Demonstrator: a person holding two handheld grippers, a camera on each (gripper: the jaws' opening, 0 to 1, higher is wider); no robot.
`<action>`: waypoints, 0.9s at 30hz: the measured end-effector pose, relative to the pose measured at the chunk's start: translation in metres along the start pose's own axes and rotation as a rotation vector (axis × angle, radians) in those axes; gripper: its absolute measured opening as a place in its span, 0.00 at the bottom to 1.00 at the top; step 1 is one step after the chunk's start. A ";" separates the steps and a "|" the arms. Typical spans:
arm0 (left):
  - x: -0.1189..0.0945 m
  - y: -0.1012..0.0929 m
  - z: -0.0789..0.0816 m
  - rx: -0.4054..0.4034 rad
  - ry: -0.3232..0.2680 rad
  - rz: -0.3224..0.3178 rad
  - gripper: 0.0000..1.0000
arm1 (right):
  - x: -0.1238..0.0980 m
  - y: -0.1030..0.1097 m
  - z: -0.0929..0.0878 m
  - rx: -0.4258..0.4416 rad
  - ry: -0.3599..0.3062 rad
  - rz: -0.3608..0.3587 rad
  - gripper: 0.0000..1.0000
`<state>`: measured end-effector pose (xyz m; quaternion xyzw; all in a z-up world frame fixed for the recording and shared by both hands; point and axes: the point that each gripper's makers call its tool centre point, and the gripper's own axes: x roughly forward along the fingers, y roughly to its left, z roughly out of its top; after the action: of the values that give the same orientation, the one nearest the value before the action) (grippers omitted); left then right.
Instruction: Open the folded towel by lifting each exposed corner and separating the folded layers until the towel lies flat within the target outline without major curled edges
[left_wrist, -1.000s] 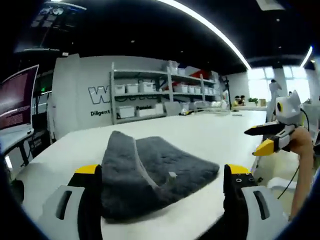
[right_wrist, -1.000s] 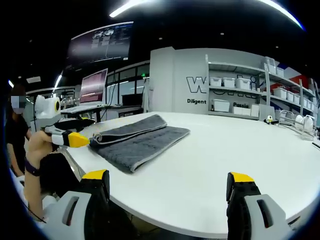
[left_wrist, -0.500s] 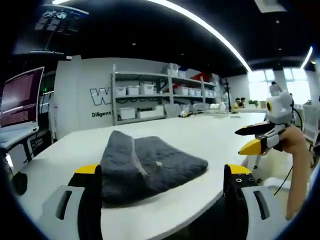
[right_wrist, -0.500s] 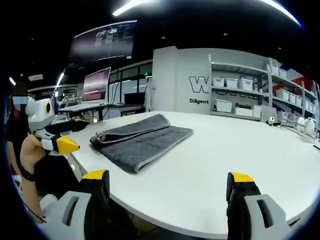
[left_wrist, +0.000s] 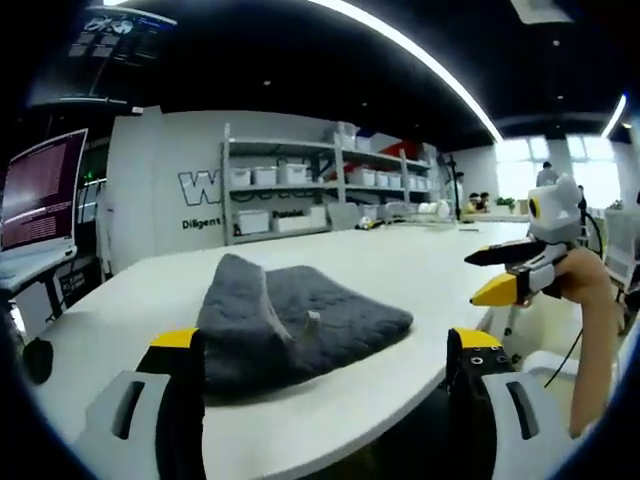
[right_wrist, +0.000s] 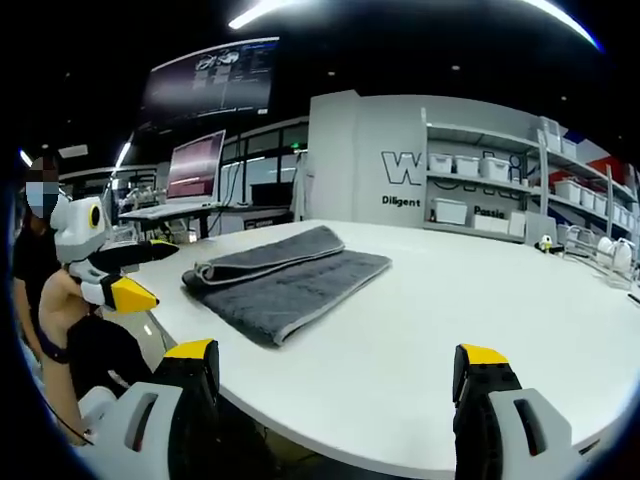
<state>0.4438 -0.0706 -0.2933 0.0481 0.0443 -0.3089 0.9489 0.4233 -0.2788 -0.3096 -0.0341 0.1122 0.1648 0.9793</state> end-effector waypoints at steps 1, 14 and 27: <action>0.000 0.000 0.000 -0.002 -0.001 0.000 0.99 | 0.000 0.001 0.000 -0.002 0.001 0.001 0.99; -0.002 -0.001 0.001 -0.011 -0.003 0.004 0.97 | -0.001 0.000 0.001 0.002 -0.008 0.000 0.98; -0.001 0.000 0.001 -0.023 0.003 -0.001 0.97 | 0.001 0.001 0.003 0.000 -0.011 0.005 0.97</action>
<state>0.4427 -0.0702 -0.2927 0.0374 0.0494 -0.3088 0.9491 0.4242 -0.2771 -0.3066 -0.0330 0.1070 0.1674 0.9795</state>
